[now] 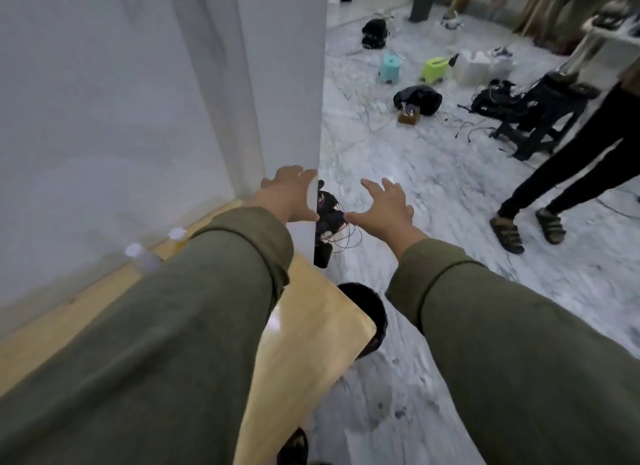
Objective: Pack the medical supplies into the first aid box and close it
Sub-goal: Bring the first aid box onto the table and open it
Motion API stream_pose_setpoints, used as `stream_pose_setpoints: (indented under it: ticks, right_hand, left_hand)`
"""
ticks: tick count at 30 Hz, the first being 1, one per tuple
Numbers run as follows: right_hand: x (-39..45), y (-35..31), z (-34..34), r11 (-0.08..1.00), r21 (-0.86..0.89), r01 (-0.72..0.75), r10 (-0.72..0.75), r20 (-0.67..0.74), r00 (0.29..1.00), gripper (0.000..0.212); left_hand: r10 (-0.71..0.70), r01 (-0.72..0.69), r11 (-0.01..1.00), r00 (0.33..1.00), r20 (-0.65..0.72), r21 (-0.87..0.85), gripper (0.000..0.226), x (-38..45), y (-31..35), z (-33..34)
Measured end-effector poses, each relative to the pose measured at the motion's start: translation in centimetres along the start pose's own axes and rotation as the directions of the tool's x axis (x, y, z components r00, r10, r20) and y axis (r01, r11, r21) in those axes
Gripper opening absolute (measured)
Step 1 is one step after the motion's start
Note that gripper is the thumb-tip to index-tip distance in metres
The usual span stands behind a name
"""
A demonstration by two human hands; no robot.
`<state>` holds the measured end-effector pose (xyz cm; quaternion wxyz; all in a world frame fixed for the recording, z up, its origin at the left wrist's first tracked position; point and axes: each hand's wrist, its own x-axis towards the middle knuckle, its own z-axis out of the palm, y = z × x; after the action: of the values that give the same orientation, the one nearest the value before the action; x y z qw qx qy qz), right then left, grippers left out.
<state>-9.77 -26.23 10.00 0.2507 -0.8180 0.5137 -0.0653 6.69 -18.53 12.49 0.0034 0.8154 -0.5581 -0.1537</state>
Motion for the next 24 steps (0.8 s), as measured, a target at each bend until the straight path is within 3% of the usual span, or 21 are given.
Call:
stream_pose_setpoints:
  ticks: [10,17,24]
  right_hand:
    - [-4.5,-9.3,1.3,0.940,-0.038,0.338,-0.332,0.115,0.936,0.079]
    - [-11.0,-16.9,4.7,0.826,0.011,0.564,-0.554,0.208,0.806,0.078]
    - [-18.9,-24.7,9.8,0.674,0.082,0.734,-0.716,0.313,0.624,0.077]
  left_hand:
    - [-0.341,0.329,0.940,0.926,-0.161,-0.093,0.093,-13.3,-7.0,-3.0]
    - [-0.591,0.568,0.807,0.782,-0.199,-0.164,0.097,-25.9,-12.7,-2.4]
    - [-0.779,0.739,0.626,0.598,-0.188,-0.248,0.097,-38.9,-17.7,-0.1]
